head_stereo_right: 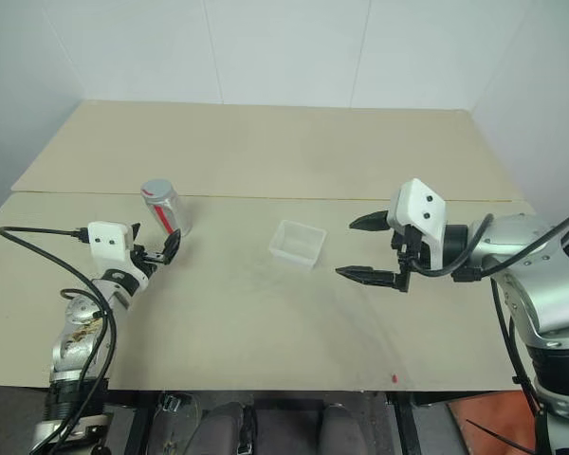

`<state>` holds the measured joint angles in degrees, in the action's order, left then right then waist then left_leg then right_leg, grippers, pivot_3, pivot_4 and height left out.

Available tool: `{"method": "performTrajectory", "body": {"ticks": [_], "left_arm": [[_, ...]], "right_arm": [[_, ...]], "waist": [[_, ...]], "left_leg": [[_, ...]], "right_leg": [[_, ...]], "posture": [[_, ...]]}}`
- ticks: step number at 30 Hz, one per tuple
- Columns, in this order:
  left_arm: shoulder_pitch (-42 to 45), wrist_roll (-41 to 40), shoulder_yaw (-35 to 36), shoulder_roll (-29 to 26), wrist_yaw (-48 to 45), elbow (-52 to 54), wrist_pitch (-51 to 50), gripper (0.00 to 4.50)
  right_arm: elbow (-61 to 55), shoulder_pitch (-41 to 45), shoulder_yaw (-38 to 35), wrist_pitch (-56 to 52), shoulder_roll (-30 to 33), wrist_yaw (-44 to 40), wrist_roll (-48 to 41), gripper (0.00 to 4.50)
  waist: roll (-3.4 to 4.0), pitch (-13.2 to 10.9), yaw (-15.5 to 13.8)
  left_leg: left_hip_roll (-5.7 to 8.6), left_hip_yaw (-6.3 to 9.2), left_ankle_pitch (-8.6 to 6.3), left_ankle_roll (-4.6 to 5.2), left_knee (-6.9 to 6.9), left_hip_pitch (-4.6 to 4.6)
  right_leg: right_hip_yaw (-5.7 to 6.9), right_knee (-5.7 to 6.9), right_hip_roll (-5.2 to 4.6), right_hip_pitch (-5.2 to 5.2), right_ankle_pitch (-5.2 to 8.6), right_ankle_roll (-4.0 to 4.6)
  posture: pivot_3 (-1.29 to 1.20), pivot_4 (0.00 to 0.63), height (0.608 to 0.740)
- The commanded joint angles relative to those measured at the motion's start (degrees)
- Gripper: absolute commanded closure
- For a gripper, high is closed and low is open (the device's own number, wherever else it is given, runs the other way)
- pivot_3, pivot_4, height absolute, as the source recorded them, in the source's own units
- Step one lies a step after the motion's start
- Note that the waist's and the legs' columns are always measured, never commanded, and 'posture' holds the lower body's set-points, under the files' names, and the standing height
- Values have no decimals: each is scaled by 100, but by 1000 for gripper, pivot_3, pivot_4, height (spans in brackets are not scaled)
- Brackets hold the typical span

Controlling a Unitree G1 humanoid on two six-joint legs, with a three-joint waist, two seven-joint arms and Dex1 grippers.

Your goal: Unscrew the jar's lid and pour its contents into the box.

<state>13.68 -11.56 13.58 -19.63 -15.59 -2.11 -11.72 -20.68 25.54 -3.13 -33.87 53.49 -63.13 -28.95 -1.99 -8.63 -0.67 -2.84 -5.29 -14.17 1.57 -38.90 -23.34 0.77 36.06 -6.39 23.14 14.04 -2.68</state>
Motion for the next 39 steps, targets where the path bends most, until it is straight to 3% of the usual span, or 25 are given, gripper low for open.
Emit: {"method": "performTrajectory", "body": {"ticks": [1, 21, 34, 39], "left_arm": [[223, 99, -24, -40, -24, -258, 425, 46], [1549, 480, -326, -55, -192, -2405, 1460, 46], [1979, 443, -311, 57, -111, -3045, 1773, 46], [1952, 442, -316, 110, -126, -3040, 1921, 1247]], "right_arm": [[-216, -58, -287, -68, 89, 61, -166, 0], [-322, -164, -368, -59, 119, 93, -311, 0], [-430, -222, -415, -83, 142, 73, -370, 0], [-479, -258, -402, -85, 181, 100, -411, 0]], "waist": [[0, 0, -2], [-1, 0, -4], [-2, -1, -4], [-2, -1, -5]], "left_leg": [[0, 0, 0, 0, 0, 0], [2, 0, 0, 0, -3, -6], [3, -3, 0, 0, -4, -11], [3, -2, 1, 0, -5, -11]], "right_leg": [[1, 0, 0, 0, 0, 0], [9, -1, -2, 0, -2, -4], [14, -3, -2, 1, -3, -5], [15, -3, -2, 0, -3, -5]], "posture": [[0, 150, 740], [0, 150, 740], [0, 150, 740], [0, 150, 740]]}}
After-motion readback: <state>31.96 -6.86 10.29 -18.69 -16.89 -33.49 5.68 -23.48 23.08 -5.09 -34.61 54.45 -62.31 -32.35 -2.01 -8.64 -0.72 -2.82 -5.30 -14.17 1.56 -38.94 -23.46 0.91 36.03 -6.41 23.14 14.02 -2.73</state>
